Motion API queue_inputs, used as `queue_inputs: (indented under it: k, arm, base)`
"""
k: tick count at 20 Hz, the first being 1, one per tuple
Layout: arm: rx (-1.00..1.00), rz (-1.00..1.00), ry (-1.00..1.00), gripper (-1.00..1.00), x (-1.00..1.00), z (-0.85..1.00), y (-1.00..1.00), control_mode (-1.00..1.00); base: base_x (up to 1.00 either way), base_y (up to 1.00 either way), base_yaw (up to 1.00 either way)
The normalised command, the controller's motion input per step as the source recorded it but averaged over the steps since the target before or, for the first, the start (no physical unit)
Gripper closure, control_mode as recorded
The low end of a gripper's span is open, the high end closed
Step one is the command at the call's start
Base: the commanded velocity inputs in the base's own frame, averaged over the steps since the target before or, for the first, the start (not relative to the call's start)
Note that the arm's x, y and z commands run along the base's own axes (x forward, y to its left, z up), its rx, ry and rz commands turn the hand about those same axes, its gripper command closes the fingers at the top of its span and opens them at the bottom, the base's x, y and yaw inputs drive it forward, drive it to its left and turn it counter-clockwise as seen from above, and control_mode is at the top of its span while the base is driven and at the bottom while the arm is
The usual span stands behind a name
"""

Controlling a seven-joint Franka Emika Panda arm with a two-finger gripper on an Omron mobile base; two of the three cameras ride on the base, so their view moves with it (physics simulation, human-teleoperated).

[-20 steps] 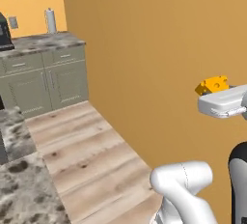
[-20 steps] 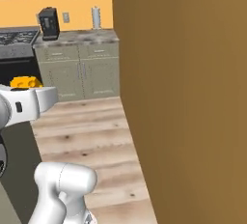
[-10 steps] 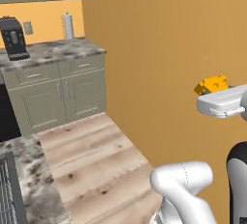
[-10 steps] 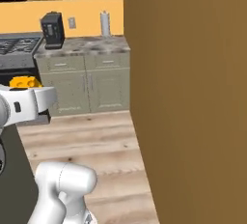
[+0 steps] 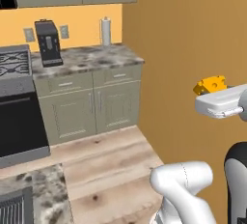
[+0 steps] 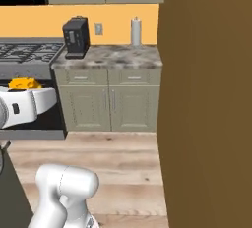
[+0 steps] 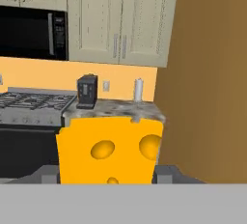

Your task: Pick the cheese from the fridge and the cheese grater from the cabinet and place them next to the salad bowl.

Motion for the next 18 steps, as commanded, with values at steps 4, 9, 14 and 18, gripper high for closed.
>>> queue_inputs:
  k: [4, 9, 14, 18]
  arm:
    - [0.00, 0.00, 0.00, 1.00, 0.00, 0.00, 0.00, 1.00]
    - [0.00, 0.00, 0.00, 1.00, 0.00, 0.00, 0.00, 1.00]
    - [0.00, 0.00, 0.00, 1.00, 0.00, 0.00, 0.00, 1.00]
    - [0.00, 0.00, 0.00, 1.00, 0.00, 0.00, 0.00, 1.00]
  base:
    - [1.00, -0.28, 0.36]
    - [1.00, -0.32, 0.41]
    - [0.75, -0.06, 0.48]
    - [0.57, 0.00, 0.52]
